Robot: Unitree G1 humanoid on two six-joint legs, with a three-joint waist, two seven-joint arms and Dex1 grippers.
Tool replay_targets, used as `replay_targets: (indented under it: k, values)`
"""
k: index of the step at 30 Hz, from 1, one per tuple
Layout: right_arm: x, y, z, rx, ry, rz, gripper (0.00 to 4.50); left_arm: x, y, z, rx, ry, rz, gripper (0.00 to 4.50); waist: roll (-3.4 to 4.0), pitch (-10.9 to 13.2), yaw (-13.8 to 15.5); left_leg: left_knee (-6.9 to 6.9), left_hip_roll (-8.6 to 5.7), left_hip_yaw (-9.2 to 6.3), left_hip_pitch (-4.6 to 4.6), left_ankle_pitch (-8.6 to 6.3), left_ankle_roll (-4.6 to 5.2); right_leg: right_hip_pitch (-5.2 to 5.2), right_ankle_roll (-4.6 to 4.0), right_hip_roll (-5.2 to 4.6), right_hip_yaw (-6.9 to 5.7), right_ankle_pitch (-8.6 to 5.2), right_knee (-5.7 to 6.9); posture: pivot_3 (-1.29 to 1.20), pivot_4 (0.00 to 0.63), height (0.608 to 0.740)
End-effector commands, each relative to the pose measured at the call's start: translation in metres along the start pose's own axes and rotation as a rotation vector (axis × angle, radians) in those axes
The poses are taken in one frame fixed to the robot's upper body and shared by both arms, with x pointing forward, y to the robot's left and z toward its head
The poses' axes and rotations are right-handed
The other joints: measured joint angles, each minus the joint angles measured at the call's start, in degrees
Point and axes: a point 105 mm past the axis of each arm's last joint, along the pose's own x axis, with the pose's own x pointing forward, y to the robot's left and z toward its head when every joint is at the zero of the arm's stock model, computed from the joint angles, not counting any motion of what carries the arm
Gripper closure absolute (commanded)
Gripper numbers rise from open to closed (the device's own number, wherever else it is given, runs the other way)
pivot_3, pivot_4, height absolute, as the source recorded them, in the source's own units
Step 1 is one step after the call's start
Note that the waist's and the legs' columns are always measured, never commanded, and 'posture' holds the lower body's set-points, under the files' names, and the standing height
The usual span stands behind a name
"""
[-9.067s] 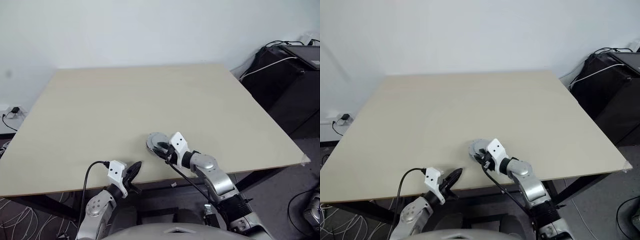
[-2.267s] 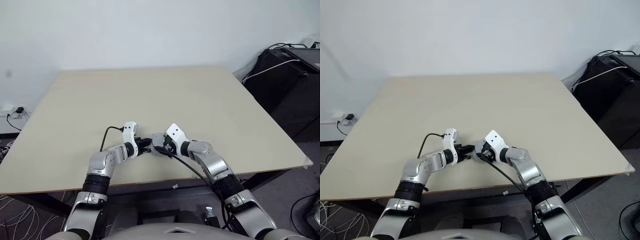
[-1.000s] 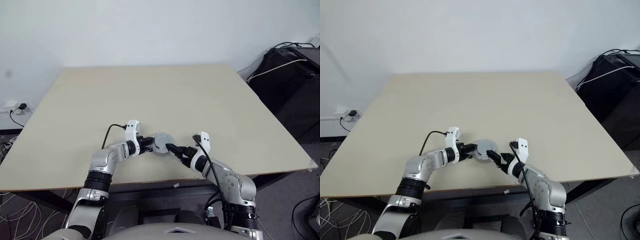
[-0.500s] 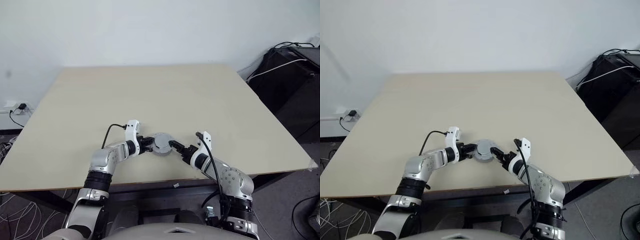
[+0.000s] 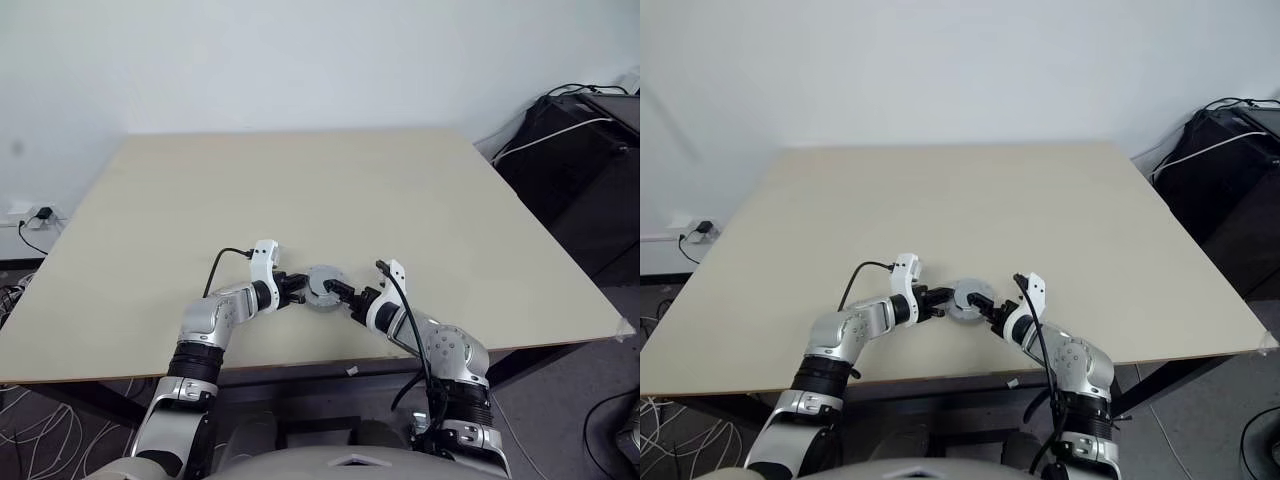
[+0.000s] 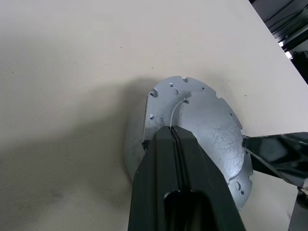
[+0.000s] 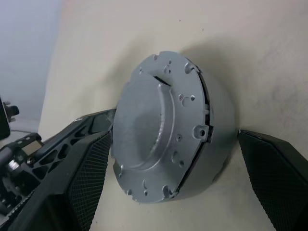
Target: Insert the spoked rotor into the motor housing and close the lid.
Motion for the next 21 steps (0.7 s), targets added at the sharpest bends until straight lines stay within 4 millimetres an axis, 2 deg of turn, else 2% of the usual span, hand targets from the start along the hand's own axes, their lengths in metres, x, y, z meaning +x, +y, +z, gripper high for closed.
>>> replay_targets:
  k: [1,10,18,21]
  values:
    - [0.007,0.018,0.004,0.032,-0.025,0.064,0.02,0.004,-0.006,-0.009,-0.001,0.032,-0.017,4.5,0.0,0.0,0.0,0.0,0.0,0.0,0.0,0.0,0.0,0.0,0.0,0.0,0.0,0.0,0.0,0.0,0.0,0.74]
    - [0.006,0.034,-0.005,0.167,0.041,0.214,0.02,0.002,-0.005,-0.009,0.001,0.034,-0.01,4.5,0.0,0.0,-0.4,0.0,0.01,0.0,0.0,0.01,0.02,0.0,0.0,0.03,0.01,0.0,0.01,0.0,0.0,0.74]
    - [0.008,0.027,-0.015,0.262,0.082,0.226,0.02,-0.001,-0.001,-0.011,0.0,0.034,0.001,4.5,0.01,0.0,-0.9,0.0,0.07,0.0,0.04,0.01,0.02,0.0,0.01,0.15,0.06,0.0,0.01,0.0,0.0,0.74]
    - [0.006,0.04,-0.015,0.273,0.089,0.301,0.02,-0.003,0.001,-0.012,-0.001,0.036,0.006,4.5,0.01,0.0,-1.2,0.0,0.1,0.0,0.06,0.01,0.01,0.01,0.01,0.19,0.07,0.0,0.02,0.0,0.0,0.74]
